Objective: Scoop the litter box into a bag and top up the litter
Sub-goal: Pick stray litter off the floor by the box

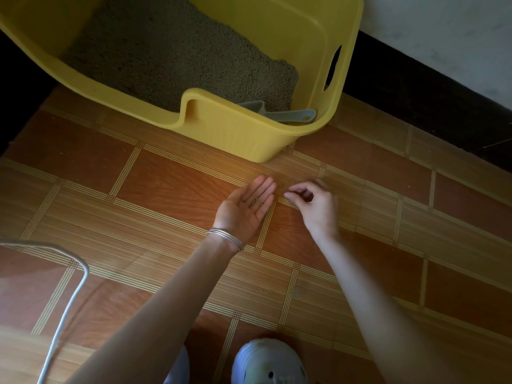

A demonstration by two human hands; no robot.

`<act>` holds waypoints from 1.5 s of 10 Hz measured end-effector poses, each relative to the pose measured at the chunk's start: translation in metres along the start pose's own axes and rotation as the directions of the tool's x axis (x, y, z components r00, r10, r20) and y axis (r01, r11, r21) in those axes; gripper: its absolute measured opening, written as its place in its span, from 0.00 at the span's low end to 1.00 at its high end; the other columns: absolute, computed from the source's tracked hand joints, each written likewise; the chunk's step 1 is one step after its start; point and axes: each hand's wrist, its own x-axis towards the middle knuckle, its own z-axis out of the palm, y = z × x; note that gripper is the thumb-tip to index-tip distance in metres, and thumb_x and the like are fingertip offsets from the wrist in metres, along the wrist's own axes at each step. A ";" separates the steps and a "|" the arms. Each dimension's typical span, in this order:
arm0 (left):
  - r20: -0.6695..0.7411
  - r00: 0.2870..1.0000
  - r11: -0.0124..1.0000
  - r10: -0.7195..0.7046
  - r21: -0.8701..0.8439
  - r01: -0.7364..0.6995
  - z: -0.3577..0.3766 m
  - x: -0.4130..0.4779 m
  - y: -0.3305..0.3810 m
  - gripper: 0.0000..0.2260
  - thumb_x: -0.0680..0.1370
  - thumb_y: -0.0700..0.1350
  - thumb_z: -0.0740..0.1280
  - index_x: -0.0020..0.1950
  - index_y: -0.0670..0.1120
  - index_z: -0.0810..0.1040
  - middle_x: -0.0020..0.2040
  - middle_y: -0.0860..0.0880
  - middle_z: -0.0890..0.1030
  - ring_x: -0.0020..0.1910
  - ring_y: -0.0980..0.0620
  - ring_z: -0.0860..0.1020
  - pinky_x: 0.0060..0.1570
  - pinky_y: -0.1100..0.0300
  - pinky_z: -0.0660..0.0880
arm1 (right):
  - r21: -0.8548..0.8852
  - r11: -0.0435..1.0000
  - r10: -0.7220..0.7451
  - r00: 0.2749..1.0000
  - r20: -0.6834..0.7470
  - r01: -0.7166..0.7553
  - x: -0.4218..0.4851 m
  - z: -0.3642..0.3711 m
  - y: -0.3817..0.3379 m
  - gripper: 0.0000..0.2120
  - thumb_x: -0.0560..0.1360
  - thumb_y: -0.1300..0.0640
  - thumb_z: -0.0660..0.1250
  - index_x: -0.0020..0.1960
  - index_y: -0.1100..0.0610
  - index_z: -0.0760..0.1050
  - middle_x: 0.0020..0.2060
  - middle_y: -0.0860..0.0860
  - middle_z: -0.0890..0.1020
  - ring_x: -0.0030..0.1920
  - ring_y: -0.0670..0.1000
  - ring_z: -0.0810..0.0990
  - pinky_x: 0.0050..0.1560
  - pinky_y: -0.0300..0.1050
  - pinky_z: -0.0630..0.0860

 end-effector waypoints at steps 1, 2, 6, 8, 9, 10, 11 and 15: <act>0.008 1.000 1.000 -0.001 0.001 0.001 0.000 0.000 0.000 0.16 0.82 0.43 0.52 0.60 0.37 0.75 0.59 0.40 0.80 0.59 0.46 0.78 0.60 0.55 0.73 | -0.035 0.999 -0.005 1.000 -0.002 0.005 -0.002 0.001 0.001 0.04 0.68 0.59 0.74 0.41 0.60 0.81 0.38 0.51 0.80 0.34 0.37 0.72 0.37 0.23 0.67; 0.013 1.000 1.000 0.000 0.005 0.000 -0.001 0.000 -0.001 0.17 0.82 0.43 0.52 0.60 0.37 0.75 0.59 0.40 0.79 0.59 0.46 0.78 0.61 0.55 0.72 | -0.079 0.996 -0.030 0.999 0.021 0.031 -0.003 0.001 0.000 0.04 0.70 0.59 0.72 0.42 0.60 0.80 0.39 0.53 0.80 0.35 0.43 0.74 0.37 0.30 0.69; 0.020 1.000 1.000 0.007 -0.005 -0.007 -0.003 0.001 -0.001 0.17 0.82 0.44 0.52 0.60 0.37 0.75 0.59 0.40 0.80 0.59 0.46 0.78 0.61 0.54 0.72 | -0.235 0.965 -0.094 0.990 0.102 0.115 -0.004 0.000 -0.006 0.03 0.75 0.62 0.66 0.46 0.62 0.76 0.44 0.56 0.78 0.42 0.55 0.78 0.44 0.51 0.77; 0.019 1.000 1.000 0.011 -0.005 -0.011 -0.002 0.002 -0.001 0.17 0.82 0.44 0.52 0.58 0.38 0.76 0.58 0.41 0.80 0.58 0.47 0.79 0.58 0.55 0.73 | 0.156 0.981 -0.131 0.988 0.079 0.118 -0.007 -0.002 -0.035 0.04 0.74 0.61 0.67 0.47 0.62 0.78 0.43 0.53 0.82 0.41 0.47 0.78 0.42 0.31 0.72; 0.006 1.000 1.000 0.020 0.013 -0.020 -0.002 0.003 0.000 0.17 0.82 0.44 0.51 0.58 0.38 0.76 0.56 0.42 0.81 0.56 0.48 0.79 0.55 0.57 0.75 | 0.201 0.966 -0.197 0.969 0.148 0.165 -0.009 0.001 -0.040 0.04 0.73 0.61 0.69 0.47 0.60 0.80 0.43 0.52 0.81 0.45 0.48 0.78 0.46 0.35 0.73; 0.017 1.000 1.000 0.001 -0.020 -0.001 -0.002 0.002 0.000 0.17 0.82 0.44 0.52 0.57 0.37 0.77 0.57 0.40 0.80 0.57 0.47 0.79 0.59 0.55 0.73 | 0.183 0.980 -0.087 0.994 0.064 0.074 -0.002 -0.004 -0.026 0.06 0.73 0.61 0.68 0.49 0.59 0.81 0.44 0.52 0.82 0.43 0.48 0.79 0.43 0.33 0.73; 0.015 1.000 1.000 -0.006 -0.028 0.006 -0.003 0.002 0.001 0.17 0.82 0.43 0.52 0.58 0.37 0.76 0.58 0.40 0.80 0.58 0.46 0.79 0.61 0.54 0.72 | 0.101 0.995 -0.006 0.999 0.033 0.003 0.004 -0.009 -0.009 0.06 0.73 0.61 0.69 0.49 0.59 0.81 0.45 0.52 0.80 0.43 0.48 0.78 0.44 0.32 0.73; 0.014 1.000 1.000 -0.013 -0.027 0.013 -0.004 0.003 0.002 0.17 0.82 0.44 0.51 0.60 0.37 0.75 0.59 0.40 0.79 0.59 0.46 0.78 0.62 0.54 0.71 | 0.047 0.999 0.012 0.990 0.140 -0.018 0.016 -0.010 0.000 0.10 0.65 0.61 0.75 0.46 0.60 0.82 0.45 0.49 0.76 0.40 0.38 0.73 0.44 0.25 0.68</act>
